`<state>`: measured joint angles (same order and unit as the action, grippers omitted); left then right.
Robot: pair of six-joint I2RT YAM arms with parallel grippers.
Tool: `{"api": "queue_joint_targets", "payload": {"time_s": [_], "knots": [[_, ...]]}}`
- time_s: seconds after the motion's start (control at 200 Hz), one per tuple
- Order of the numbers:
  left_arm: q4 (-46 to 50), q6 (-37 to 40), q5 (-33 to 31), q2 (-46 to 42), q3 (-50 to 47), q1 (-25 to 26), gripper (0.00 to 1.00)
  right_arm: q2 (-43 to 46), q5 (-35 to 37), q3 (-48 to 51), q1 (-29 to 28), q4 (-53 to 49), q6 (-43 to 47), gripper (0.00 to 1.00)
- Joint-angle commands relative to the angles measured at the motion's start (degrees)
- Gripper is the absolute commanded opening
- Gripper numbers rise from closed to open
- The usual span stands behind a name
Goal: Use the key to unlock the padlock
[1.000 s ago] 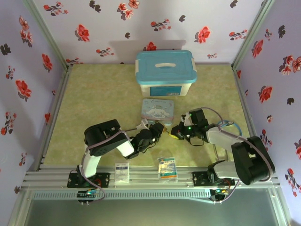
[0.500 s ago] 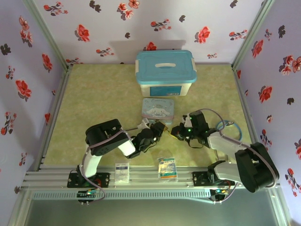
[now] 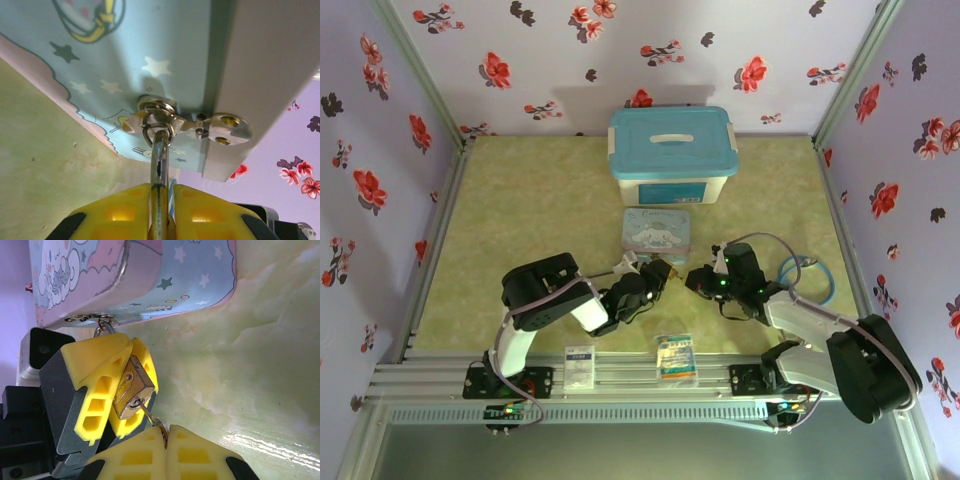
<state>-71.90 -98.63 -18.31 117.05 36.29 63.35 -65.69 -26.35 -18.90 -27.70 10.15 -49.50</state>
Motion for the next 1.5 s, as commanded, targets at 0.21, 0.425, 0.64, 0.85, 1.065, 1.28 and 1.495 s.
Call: {"api": "queue_joint_targets", "payload": {"time_s": [0.21,0.425,0.64,0.85,1.065,1.28,1.495], "knots": [[-3.5,-0.4,4.2,0.2,1.4,1.7,0.00,5.1,5.5,1.7,-2.3,3.8,-0.4,0.00],[-3.5,-1.1,2.6,0.0,1.0,1.6,0.00,7.7,8.8,4.7,-4.2,5.3,-3.0,0.00],[-3.5,-0.7,1.3,-0.4,1.3,2.0,0.00,8.9,9.2,6.5,-4.6,6.9,-4.7,0.00],[-3.5,-1.9,-0.1,0.4,1.1,2.5,0.00,11.6,14.1,7.3,-7.8,6.5,-4.6,0.00],[-3.5,-2.4,-0.5,0.6,1.2,2.7,0.00,15.2,16.0,7.6,-7.9,3.4,-3.5,0.00],[-3.6,-2.9,-0.8,0.7,1.2,2.8,0.00,11.6,14.7,7.4,-8.2,5.2,-4.2,0.00],[-3.4,-2.2,-1.2,0.8,1.5,2.8,0.00,15.5,14.9,9.1,-8.4,3.2,-6.0,0.00]]}}
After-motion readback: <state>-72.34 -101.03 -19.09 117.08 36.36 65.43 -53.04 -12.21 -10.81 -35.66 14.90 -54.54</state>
